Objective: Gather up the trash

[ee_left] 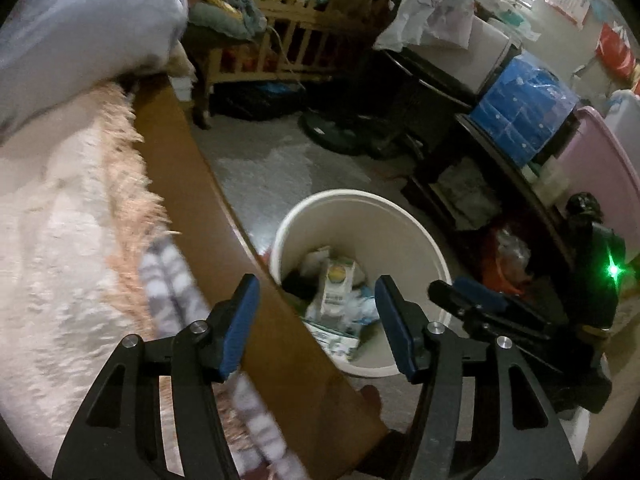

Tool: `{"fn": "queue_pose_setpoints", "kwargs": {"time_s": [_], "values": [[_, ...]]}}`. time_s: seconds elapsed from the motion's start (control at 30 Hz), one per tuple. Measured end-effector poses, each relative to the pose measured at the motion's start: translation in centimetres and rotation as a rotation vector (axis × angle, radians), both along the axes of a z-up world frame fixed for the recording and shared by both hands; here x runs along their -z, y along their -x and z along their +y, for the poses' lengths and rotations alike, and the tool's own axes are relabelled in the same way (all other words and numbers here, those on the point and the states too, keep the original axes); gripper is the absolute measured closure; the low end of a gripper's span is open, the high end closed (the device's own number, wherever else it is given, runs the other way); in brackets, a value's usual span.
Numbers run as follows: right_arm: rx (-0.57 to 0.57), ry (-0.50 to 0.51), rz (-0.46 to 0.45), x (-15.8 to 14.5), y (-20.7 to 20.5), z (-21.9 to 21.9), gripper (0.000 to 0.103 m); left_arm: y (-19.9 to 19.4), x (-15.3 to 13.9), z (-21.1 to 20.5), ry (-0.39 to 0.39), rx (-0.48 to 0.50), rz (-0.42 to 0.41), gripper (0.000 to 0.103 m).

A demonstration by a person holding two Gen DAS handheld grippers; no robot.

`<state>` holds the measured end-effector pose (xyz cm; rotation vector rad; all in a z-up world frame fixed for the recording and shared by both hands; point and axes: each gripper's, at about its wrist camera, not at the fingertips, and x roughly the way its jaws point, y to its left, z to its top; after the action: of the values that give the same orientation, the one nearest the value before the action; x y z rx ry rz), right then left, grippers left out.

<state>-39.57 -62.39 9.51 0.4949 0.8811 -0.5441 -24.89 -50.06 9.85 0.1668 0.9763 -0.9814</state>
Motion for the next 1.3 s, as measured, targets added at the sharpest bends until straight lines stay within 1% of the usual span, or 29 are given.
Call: {"fn": "queue_pose_setpoints", "kwargs": {"time_s": [0.1, 0.17, 0.23, 0.33, 0.37, 0.5, 0.57, 0.6, 0.63, 0.67, 0.7, 0.73, 0.83, 1.03, 1.2, 1.3], "values": [[-0.003, 0.028, -0.016, -0.9, 0.0, 0.9, 0.057, 0.5, -1.5, 1.6, 0.006, -0.019, -0.058, 0.044], [0.0, 0.08, -0.036, -2.2, 0.1, 2.0, 0.057, 0.9, -2.7, 2.8, 0.019, -0.038, -0.093, 0.044], [0.01, 0.133, -0.067, -3.7, 0.3, 3.3, 0.057, 1.5, -4.3, 4.4, 0.038, -0.065, -0.153, 0.044], [0.026, 0.17, -0.117, -5.5, 0.7, 4.9, 0.057, 2.3, -6.3, 6.5, 0.065, -0.095, -0.232, 0.044], [0.031, 0.181, -0.125, -6.0, 0.7, 5.3, 0.057, 2.5, -6.8, 7.2, 0.074, -0.1, -0.246, 0.044], [0.043, 0.223, -0.148, -8.3, 0.7, 7.2, 0.057, 2.9, -8.5, 9.1, 0.106, -0.105, -0.263, 0.044], [0.049, 0.24, -0.171, -9.6, 1.0, 8.0, 0.056, 3.3, -9.4, 10.1, 0.118, -0.116, -0.285, 0.044], [0.049, 0.253, -0.189, -10.4, 1.3, 8.6, 0.054, 3.4, -9.7, 10.6, 0.123, -0.122, -0.294, 0.044], [0.045, 0.261, -0.198, -10.9, 1.5, 9.1, 0.046, 3.5, -10.0, 11.0, 0.128, -0.128, -0.302, 0.044], [0.042, 0.274, -0.205, -11.4, 1.6, 9.6, 0.041, 3.8, -10.3, 11.5, 0.132, -0.134, -0.31, 0.044], [0.041, 0.301, -0.211, -12.1, 1.7, 10.4, 0.031, 4.0, -10.5, 11.9, 0.136, -0.138, -0.317, 0.044], [0.041, 0.323, -0.216, -12.6, 1.8, 10.9, 0.028, 4.2, -10.8, 12.3, 0.14, -0.142, -0.324, 0.044], [0.03, 0.379, -0.231, -14.2, 2.1, 12.7, 0.028, 4.7, -11.4, 13.4, 0.148, -0.149, -0.348, 0.044], [0.032, 0.42, -0.263, -16.0, 2.8, 15.0, 0.028, 5.3, -11.8, 14.3, 0.16, -0.147, -0.361, 0.044], [0.046, 0.429, -0.254, -15.9, 3.6, 15.7, 0.028, 5.9, -11.7, 14.6, 0.163, -0.138, -0.373, 0.044], [0.055, 0.418, -0.247, -15.4, 4.0, 15.9, 0.027, 6.1, -11.8, 14.9, 0.174, -0.134, -0.377, 0.044]]}}
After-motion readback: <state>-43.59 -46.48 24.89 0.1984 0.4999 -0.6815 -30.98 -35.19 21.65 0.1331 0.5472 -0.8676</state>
